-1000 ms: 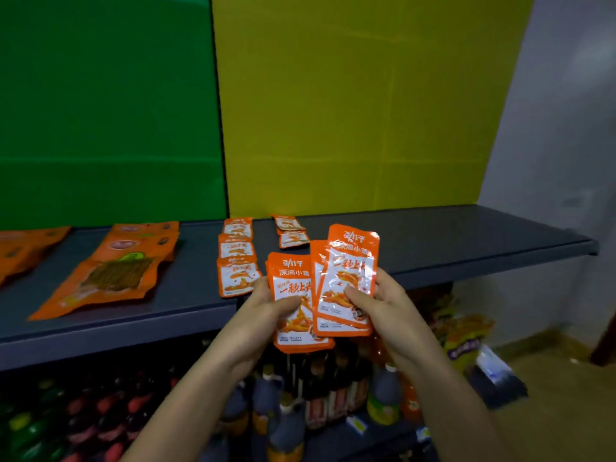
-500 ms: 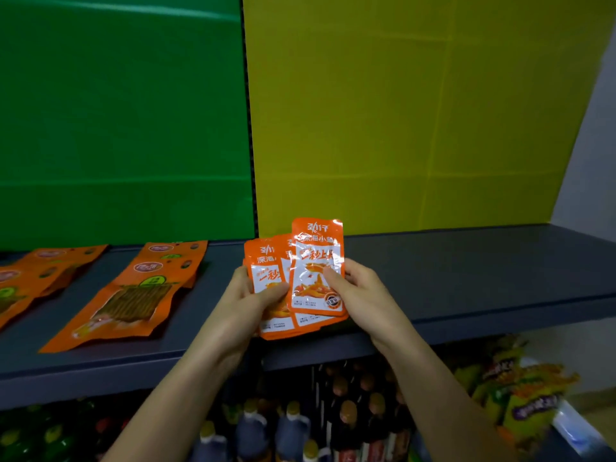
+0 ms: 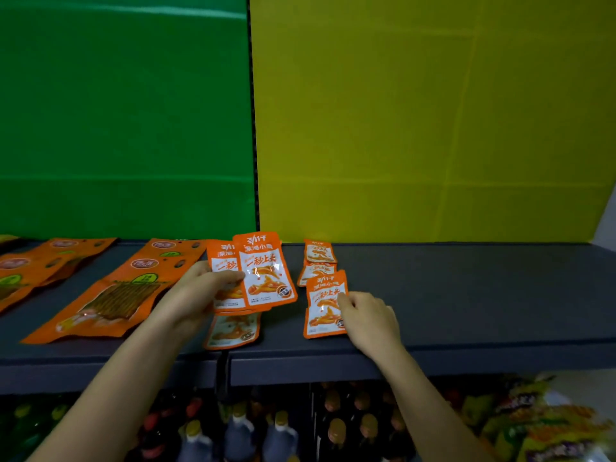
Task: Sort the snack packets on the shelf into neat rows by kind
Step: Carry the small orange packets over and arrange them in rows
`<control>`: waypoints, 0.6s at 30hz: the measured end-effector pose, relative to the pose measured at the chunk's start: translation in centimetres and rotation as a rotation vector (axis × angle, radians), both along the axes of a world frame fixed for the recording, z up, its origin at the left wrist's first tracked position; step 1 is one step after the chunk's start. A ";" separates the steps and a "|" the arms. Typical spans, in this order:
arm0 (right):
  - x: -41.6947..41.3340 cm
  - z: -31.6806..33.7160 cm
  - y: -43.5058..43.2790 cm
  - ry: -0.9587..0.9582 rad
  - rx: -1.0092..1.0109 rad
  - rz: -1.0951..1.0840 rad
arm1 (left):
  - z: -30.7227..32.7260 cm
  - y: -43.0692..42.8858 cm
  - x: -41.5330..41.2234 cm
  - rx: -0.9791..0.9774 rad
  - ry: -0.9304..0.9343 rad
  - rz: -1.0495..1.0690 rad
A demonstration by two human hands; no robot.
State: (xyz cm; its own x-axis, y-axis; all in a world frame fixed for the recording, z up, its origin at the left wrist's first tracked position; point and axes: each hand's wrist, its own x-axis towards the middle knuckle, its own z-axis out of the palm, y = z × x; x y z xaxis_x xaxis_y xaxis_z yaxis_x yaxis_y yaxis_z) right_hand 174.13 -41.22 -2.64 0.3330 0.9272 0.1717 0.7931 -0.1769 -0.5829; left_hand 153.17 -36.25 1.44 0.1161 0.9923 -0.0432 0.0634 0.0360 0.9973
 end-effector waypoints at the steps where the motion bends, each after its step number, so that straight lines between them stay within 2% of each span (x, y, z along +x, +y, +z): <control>1: 0.1 0.0 0.2 -0.035 0.002 0.005 | 0.0 0.0 0.2 0.002 0.004 0.009; 16: 1.2 1.6 0.9 -0.465 -0.188 0.018 | -0.1 0.2 2.2 0.002 0.044 -0.048; 18: 1.9 1.9 0.7 -0.493 -0.143 0.004 | 0.1 0.2 2.9 0.004 0.047 -0.078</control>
State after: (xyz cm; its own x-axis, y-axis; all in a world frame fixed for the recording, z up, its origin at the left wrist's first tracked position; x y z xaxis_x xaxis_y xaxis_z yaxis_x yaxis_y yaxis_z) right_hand 176.06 -40.48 -0.73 0.2412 0.9540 0.1783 0.9683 -0.2242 -0.1098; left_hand 156.03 -36.09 1.52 0.1912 0.9805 -0.0462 0.1123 0.0249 0.9934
